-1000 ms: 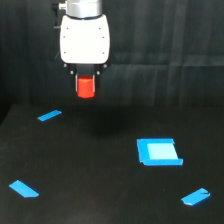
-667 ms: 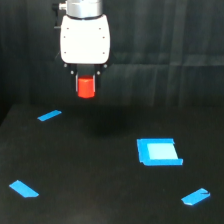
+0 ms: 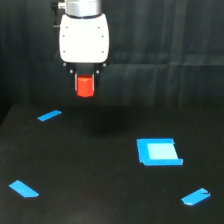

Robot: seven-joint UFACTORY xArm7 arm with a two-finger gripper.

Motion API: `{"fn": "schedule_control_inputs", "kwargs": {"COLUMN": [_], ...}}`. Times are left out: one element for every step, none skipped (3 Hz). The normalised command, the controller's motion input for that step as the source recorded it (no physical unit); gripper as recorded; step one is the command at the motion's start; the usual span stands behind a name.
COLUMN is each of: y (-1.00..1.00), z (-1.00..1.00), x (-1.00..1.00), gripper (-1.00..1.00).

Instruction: Pick up the red object from the table

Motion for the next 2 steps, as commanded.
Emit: {"fn": "schedule_control_inputs", "kwargs": {"y": [-0.03, 0.07], "z": [0.12, 0.1], "x": [0.0, -0.09], "gripper": [-1.0, -0.97]}}
